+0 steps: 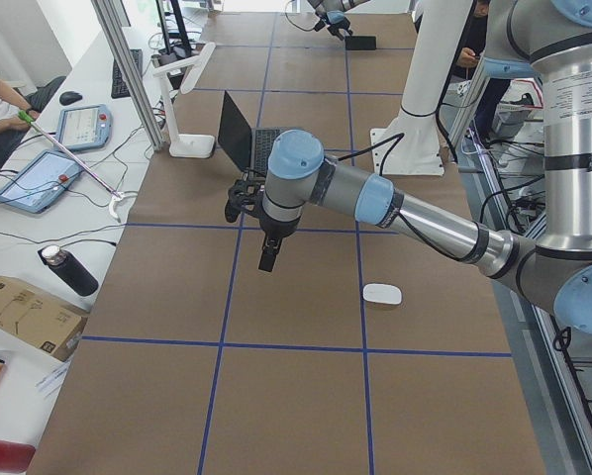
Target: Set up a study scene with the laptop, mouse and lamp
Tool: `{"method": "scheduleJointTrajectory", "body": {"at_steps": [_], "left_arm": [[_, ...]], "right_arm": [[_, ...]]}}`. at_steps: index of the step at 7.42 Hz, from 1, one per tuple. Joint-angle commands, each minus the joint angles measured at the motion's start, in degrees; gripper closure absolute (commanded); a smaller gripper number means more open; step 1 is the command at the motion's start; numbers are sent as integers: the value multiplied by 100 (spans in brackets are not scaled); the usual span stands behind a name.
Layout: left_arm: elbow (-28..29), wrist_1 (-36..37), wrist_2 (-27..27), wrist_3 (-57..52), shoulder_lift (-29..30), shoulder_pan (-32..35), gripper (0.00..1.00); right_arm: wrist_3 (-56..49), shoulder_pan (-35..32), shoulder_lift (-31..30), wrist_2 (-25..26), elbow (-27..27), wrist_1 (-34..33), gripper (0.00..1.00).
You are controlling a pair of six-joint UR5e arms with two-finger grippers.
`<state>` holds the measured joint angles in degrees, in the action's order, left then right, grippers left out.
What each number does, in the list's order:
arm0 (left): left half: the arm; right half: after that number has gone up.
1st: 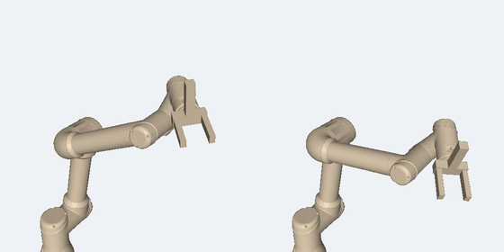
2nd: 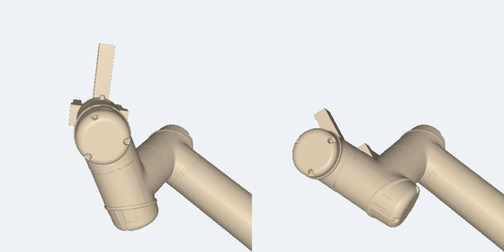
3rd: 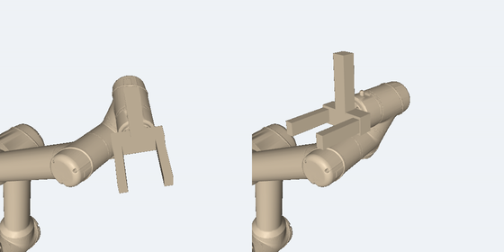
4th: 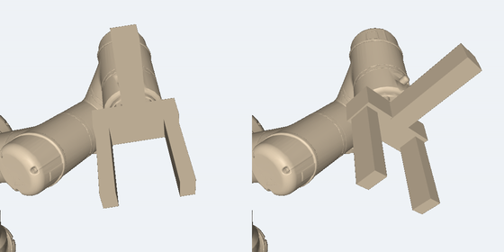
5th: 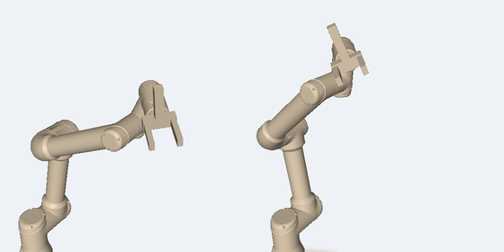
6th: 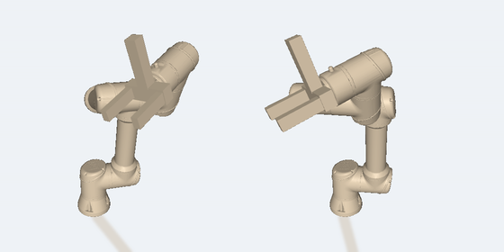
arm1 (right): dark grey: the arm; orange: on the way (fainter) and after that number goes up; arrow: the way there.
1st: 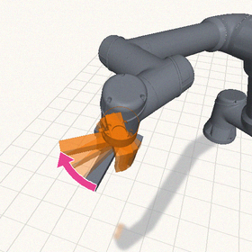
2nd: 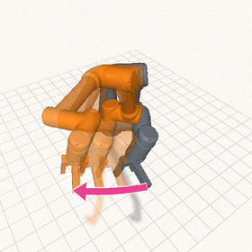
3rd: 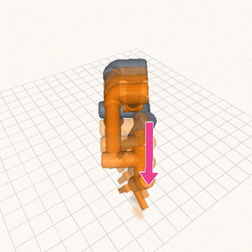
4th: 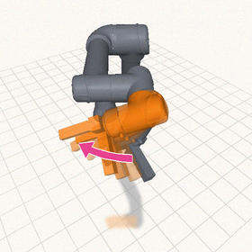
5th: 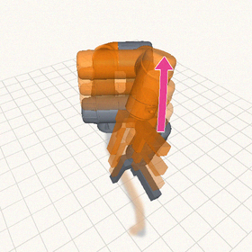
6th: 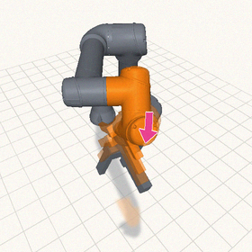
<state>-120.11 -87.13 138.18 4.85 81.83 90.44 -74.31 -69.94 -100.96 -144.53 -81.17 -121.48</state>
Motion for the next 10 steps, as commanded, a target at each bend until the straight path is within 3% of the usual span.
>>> {"method": "scheduleJointTrajectory", "body": {"at_steps": [1, 7, 9, 10], "left_arm": [[-126, 12, -20, 95, 0, 0, 1], [-250, 38, -11, 104, 0, 17, 1], [-267, 47, -11, 104, -9, 18, 1], [-285, 47, -11, 112, -9, 18, 0]], "right_arm": [[-118, 94, -116, -197, 5, -7, 8], [-163, 401, -144, -743, -30, -51, 8], [-163, 411, -144, -761, -144, -261, 31], [-181, 419, -144, -770, -153, -271, 31]]}}
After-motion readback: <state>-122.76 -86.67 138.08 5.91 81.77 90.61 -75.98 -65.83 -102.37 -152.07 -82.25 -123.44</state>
